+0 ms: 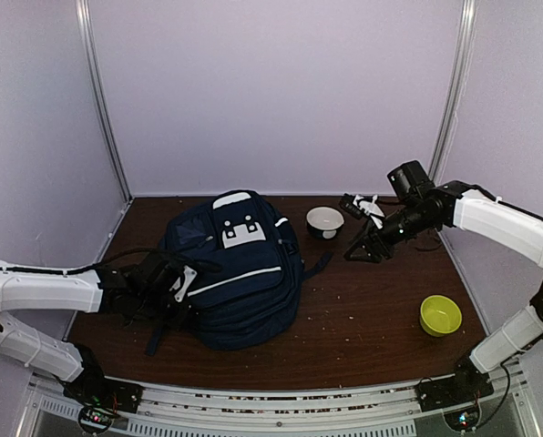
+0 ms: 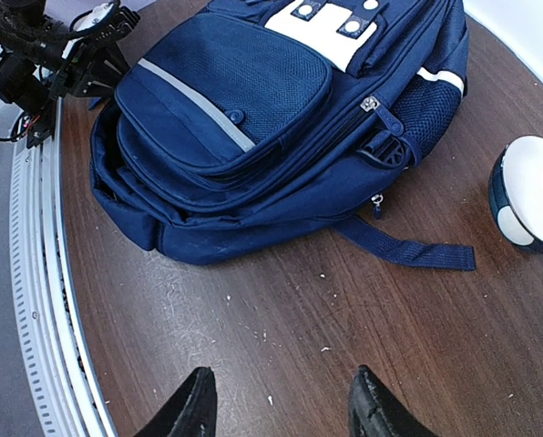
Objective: Pack the student bag
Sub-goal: Move the student bag to the center of the board.
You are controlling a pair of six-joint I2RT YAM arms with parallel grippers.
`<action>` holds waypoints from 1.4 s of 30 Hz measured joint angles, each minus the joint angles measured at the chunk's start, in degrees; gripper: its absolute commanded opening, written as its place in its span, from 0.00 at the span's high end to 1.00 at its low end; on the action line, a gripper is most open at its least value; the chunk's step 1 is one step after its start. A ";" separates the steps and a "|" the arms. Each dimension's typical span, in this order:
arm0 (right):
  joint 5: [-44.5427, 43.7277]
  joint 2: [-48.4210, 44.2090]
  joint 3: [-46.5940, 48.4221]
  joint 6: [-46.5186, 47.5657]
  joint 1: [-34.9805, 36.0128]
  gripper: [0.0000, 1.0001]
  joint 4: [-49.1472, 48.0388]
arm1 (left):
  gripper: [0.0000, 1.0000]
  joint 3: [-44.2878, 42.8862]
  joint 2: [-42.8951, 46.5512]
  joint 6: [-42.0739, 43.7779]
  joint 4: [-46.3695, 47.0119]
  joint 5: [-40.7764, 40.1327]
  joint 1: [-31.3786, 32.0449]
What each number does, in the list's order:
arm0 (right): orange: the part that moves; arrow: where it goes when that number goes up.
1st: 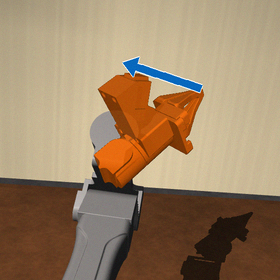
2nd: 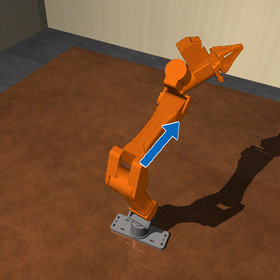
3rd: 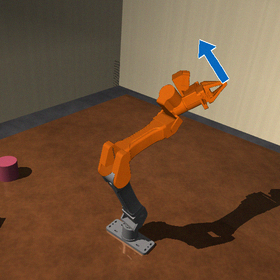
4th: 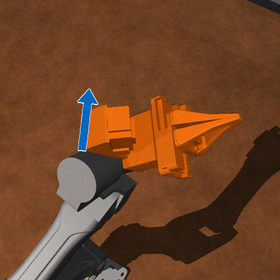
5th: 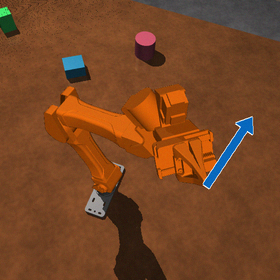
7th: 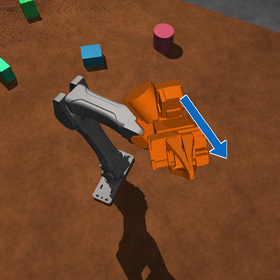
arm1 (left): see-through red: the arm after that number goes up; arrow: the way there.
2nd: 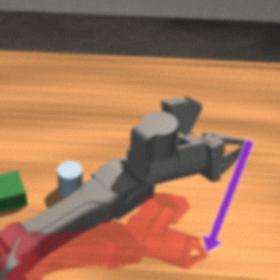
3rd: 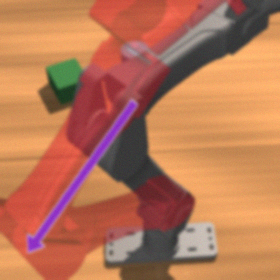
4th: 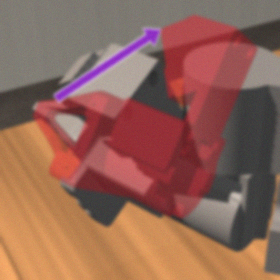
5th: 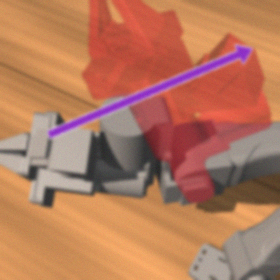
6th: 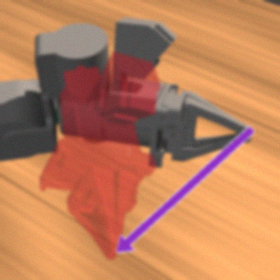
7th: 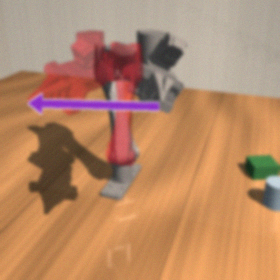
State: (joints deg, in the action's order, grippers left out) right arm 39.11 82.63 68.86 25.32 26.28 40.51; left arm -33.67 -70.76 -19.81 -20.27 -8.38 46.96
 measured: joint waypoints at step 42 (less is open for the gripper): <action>1.22 0.09 -0.07 -1.75 1.70 0.52 -1.49 | 1.00 -17.57 -16.06 -2.71 -4.63 30.88 1.40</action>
State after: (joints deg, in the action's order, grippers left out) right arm 40.34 82.72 68.79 23.57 27.99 39.03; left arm -51.24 -86.83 -22.52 -24.91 22.50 48.36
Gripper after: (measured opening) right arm 0.485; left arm 0.022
